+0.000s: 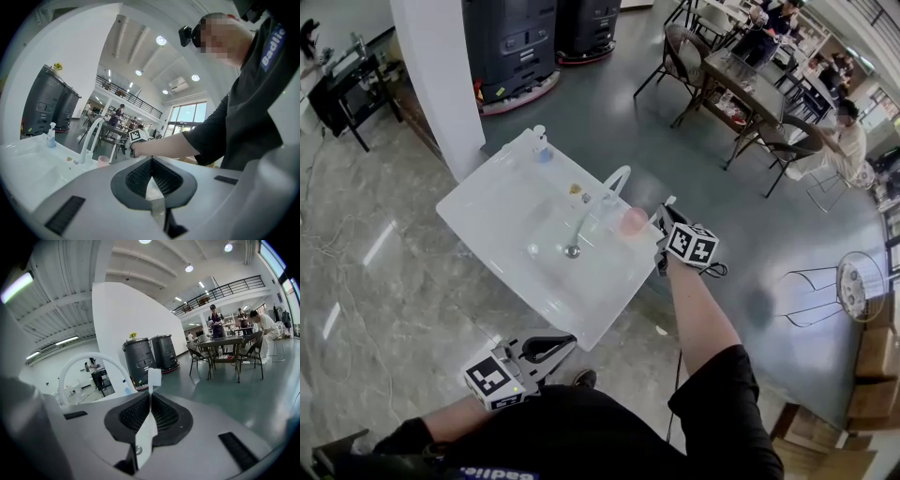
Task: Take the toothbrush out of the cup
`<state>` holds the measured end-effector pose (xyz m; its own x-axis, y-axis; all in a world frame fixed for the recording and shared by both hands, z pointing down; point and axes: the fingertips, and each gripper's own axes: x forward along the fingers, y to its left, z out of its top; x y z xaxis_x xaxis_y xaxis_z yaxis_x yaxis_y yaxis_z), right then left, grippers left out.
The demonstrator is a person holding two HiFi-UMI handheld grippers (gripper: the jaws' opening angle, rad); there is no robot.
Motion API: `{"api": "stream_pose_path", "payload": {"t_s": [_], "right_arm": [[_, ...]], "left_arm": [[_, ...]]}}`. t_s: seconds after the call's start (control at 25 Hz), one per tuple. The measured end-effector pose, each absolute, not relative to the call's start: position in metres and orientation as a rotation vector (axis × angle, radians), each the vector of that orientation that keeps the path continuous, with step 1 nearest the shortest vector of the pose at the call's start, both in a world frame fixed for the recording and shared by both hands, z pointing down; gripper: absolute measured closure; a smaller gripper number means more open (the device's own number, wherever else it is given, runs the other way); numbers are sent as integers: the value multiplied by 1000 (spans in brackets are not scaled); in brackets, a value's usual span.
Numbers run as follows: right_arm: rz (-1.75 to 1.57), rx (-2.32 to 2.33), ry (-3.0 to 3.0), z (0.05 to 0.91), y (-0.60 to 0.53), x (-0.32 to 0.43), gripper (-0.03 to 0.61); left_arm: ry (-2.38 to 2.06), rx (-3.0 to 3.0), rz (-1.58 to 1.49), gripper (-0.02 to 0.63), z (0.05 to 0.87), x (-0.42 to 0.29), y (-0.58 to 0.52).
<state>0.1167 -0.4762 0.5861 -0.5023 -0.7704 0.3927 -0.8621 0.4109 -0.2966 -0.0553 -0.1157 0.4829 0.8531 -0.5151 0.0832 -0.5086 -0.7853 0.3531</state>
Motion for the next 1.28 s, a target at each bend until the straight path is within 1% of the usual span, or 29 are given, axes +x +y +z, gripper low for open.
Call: {"api": "stream_pose_path", "payload": {"t_s": [0.52,1.28], "right_arm": [[763,1406,-2505,599,-430,121,555],[715,1261,-2681,565,-349,97,555]], "left_arm": [[-758,2679,-19,615,478,-43,-112],[-729,2697,-8,615,474,-20,-102]]}}
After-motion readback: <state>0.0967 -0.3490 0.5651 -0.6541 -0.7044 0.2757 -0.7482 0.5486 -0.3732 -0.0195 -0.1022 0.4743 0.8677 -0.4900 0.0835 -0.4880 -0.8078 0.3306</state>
